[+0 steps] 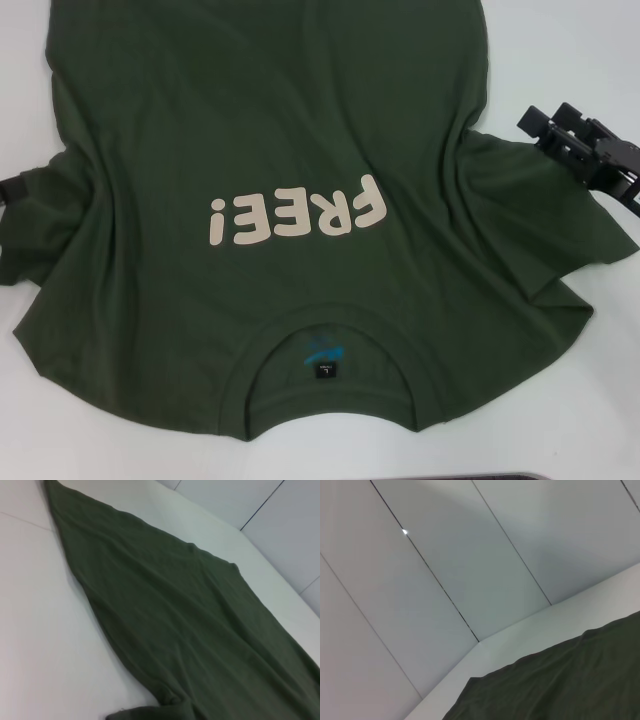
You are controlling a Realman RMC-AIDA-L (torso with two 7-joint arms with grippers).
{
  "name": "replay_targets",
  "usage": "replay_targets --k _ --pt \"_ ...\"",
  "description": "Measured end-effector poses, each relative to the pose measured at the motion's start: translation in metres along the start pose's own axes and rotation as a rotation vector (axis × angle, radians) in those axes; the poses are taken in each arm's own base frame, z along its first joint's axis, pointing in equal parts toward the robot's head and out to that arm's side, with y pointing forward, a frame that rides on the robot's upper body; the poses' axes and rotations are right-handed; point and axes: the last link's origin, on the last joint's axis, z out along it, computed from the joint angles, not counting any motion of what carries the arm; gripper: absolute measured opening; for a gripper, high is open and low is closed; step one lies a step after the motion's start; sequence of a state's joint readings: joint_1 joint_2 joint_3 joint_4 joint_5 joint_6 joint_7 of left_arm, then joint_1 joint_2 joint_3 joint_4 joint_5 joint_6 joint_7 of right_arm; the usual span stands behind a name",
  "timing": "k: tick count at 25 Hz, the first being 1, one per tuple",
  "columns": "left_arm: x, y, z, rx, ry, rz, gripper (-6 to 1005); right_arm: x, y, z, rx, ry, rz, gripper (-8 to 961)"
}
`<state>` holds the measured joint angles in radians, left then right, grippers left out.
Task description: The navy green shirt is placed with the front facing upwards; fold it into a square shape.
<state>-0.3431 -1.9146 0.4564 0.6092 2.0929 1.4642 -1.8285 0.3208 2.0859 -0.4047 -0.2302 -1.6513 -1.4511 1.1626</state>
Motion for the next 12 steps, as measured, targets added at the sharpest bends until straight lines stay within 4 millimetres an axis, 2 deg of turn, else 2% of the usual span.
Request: replay_targets --k 12 --pt "-0.0003 -0.0100 0.0038 0.077 -0.038 0.030 827 0.0029 0.0037 -0.0010 -0.016 -0.003 0.015 891"
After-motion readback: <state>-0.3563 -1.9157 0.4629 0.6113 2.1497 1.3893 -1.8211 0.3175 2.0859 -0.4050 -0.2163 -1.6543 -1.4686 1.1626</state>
